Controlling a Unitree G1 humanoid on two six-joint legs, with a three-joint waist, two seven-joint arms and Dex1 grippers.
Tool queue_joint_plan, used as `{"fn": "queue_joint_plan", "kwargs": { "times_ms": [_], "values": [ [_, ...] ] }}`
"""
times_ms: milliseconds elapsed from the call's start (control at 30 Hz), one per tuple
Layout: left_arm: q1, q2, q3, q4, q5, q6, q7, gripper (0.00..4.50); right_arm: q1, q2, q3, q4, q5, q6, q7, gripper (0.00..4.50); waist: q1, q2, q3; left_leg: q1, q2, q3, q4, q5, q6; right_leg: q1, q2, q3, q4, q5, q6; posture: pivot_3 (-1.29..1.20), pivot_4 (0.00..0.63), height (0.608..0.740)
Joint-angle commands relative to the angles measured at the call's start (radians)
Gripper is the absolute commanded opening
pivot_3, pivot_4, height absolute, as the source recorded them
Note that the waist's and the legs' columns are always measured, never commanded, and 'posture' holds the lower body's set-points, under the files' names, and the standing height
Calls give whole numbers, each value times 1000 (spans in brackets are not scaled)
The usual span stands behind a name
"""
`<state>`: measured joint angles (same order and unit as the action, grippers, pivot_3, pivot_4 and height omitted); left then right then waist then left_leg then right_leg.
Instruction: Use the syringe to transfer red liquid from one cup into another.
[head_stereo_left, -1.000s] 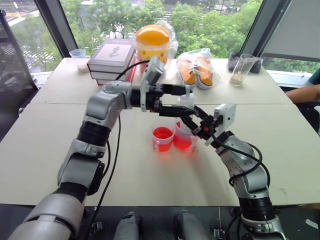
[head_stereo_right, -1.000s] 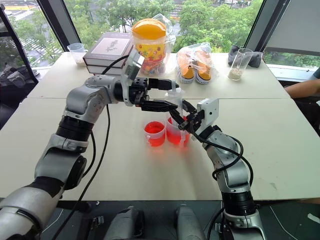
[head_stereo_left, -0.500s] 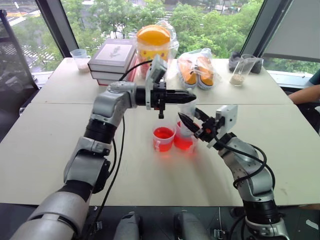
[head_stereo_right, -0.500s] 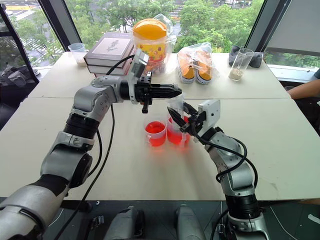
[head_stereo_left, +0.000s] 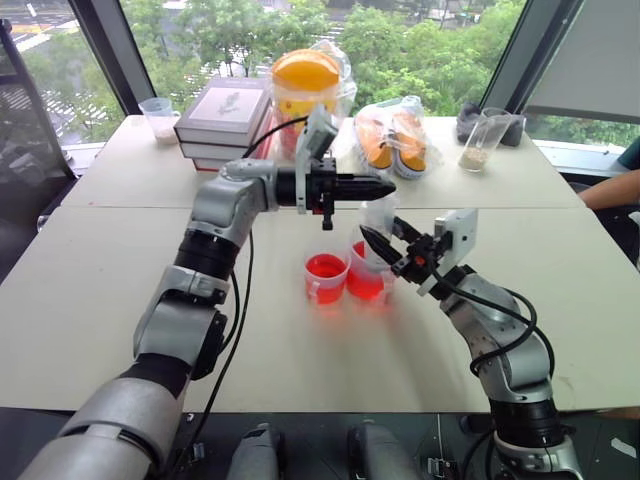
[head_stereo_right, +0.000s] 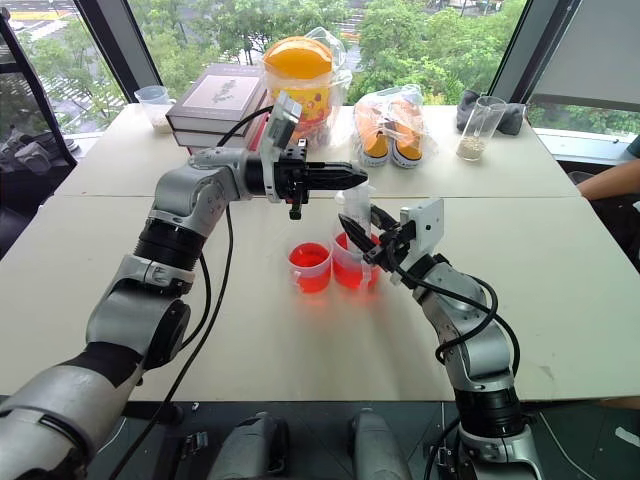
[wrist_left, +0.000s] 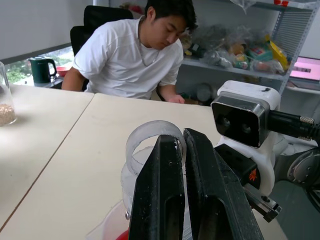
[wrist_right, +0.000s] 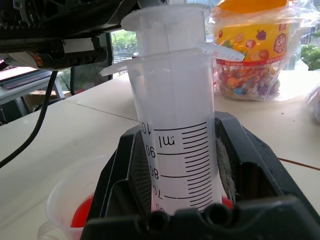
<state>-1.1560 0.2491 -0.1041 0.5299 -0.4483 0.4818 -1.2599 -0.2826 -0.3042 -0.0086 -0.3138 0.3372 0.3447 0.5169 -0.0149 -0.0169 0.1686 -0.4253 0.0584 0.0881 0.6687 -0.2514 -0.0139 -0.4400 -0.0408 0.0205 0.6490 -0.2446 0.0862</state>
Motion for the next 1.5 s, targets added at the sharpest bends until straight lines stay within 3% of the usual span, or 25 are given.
{"fn": "queue_joint_plan", "kwargs": {
  "times_ms": [33,533,633,733,1067,1233,1400,1500],
  "values": [
    [-103,10,93,-34,-31,-80,22,87,29,-12,63,20,-7,29,36,1406,0,0,0,0,0,0,0,0,0,0,0,0,0,0,0,0,150,740],
    [-84,13,80,-69,-45,-57,4,87,-8,-4,48,-33,19,60,13,1406,0,0,0,0,0,0,0,0,0,0,0,0,0,0,0,0,150,740],
    [-44,31,57,-113,-51,-13,-28,1106,-60,0,22,-75,50,97,-11,1406,-4,0,0,0,0,0,0,0,0,0,0,0,0,0,0,0,150,740],
    [2,56,40,-161,-43,-2,-48,2578,-96,-11,1,-98,67,126,-22,1406,-2,0,0,0,0,0,0,0,0,-1,0,0,0,0,0,0,150,740],
    [128,194,85,-277,-51,77,-29,2578,-151,-56,-51,-98,84,153,-23,1406,-2,0,0,0,0,0,0,0,0,-1,0,0,0,0,0,0,150,740],
    [167,269,140,-326,-79,129,6,2578,-254,-68,-87,-92,126,177,-25,1406,-2,0,0,0,0,0,0,0,0,-1,0,0,1,0,0,0,150,740],
    [179,321,180,-329,-86,143,43,2578,-414,-33,-79,-104,221,229,-25,1406,-1,0,0,0,1,0,0,0,0,-1,0,0,1,0,0,0,150,740],
    [186,340,194,-337,-95,152,52,2578,-434,14,-40,-109,256,251,-31,1406,-1,0,0,0,1,0,-1,0,0,-1,0,-1,1,0,0,0,150,740]
  ]
}}
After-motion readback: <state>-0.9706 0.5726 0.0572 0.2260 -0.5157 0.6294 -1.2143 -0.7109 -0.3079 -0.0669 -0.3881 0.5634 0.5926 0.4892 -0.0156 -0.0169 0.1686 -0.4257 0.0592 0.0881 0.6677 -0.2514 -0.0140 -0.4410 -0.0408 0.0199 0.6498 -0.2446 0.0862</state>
